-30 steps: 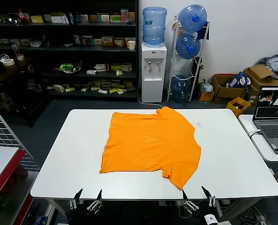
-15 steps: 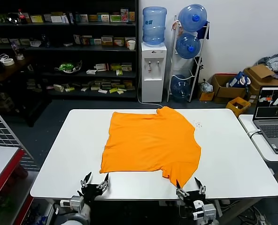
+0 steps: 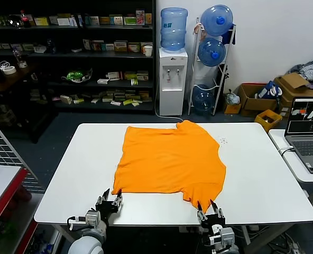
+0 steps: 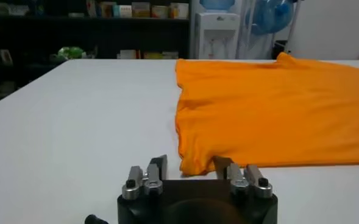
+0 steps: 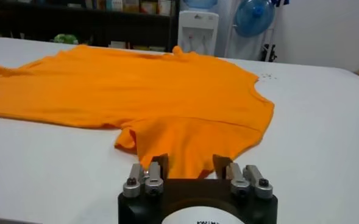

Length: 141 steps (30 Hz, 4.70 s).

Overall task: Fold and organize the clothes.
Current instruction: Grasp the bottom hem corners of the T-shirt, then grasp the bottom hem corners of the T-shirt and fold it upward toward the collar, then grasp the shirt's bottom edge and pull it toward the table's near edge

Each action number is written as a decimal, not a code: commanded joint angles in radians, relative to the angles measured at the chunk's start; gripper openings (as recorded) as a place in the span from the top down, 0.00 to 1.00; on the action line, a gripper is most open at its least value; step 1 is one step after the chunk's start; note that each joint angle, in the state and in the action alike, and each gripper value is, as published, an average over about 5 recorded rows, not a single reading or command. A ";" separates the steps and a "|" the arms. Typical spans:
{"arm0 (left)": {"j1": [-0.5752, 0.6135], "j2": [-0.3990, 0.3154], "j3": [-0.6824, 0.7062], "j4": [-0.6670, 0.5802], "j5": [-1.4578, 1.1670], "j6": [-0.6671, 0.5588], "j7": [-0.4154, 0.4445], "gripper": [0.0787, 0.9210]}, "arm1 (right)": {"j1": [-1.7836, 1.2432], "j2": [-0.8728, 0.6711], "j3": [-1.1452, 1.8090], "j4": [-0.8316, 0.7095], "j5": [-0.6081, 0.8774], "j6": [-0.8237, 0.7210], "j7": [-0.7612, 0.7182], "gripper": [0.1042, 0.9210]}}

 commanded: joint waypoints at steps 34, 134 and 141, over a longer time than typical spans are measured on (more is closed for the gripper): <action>0.461 0.189 0.009 -0.514 -0.091 -0.048 -0.152 0.97 | -0.427 -0.204 0.078 0.366 0.075 0.175 0.114 0.97; -0.009 0.118 0.106 -0.072 -0.138 -0.013 -0.063 0.50 | 0.165 -0.383 -0.007 -0.060 0.468 -0.107 0.029 0.73; 0.004 0.128 0.102 -0.108 -0.139 -0.015 -0.080 0.73 | 0.122 -0.400 0.019 0.014 0.510 -0.073 0.055 0.96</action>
